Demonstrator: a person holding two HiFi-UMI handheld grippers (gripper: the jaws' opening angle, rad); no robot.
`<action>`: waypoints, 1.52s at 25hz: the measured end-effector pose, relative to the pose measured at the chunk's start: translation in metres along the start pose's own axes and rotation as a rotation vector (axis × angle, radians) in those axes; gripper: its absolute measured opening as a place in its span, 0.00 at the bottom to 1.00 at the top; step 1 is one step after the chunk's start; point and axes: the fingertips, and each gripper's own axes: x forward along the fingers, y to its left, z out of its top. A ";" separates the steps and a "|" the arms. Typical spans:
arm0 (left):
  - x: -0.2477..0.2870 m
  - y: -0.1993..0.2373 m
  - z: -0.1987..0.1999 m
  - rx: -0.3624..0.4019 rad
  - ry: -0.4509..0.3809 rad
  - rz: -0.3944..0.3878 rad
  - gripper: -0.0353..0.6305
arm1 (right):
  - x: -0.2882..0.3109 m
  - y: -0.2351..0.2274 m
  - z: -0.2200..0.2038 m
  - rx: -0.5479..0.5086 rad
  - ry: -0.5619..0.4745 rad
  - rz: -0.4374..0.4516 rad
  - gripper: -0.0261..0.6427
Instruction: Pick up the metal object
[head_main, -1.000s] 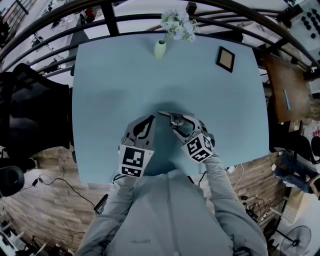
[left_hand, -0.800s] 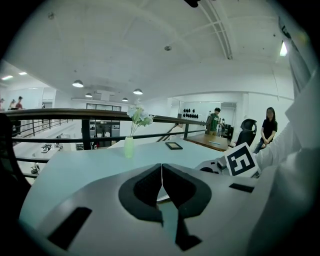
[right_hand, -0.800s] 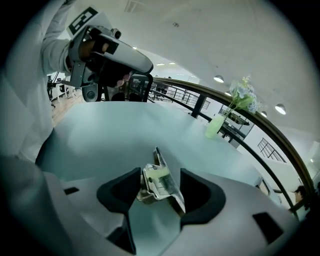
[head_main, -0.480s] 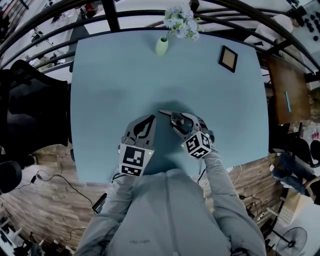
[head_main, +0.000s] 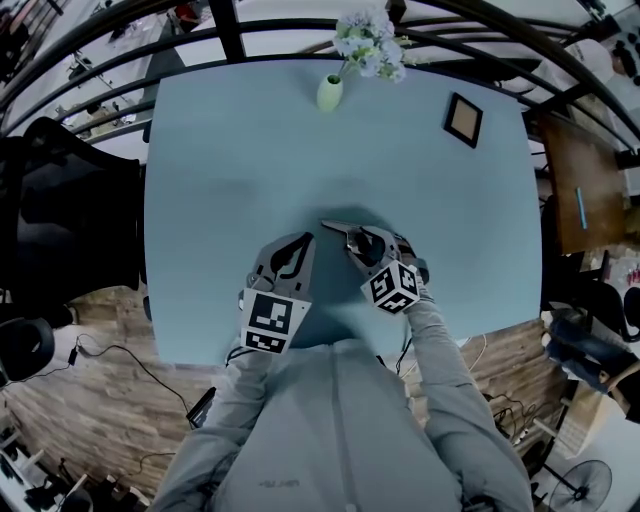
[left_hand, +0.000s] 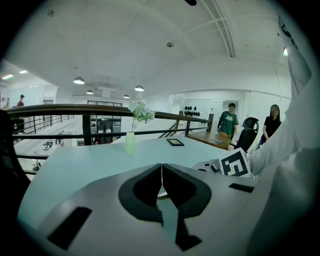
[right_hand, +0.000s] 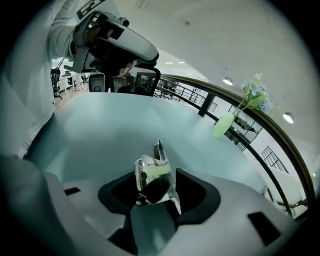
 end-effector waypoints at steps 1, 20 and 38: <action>0.000 0.000 0.000 0.000 0.001 0.001 0.09 | 0.001 0.000 0.000 -0.001 0.000 0.002 0.35; -0.003 0.008 0.002 -0.011 -0.010 0.022 0.09 | 0.005 -0.007 0.006 -0.024 -0.004 -0.031 0.24; -0.015 0.021 0.010 -0.006 -0.039 0.058 0.09 | -0.009 -0.013 0.021 0.007 -0.038 -0.063 0.20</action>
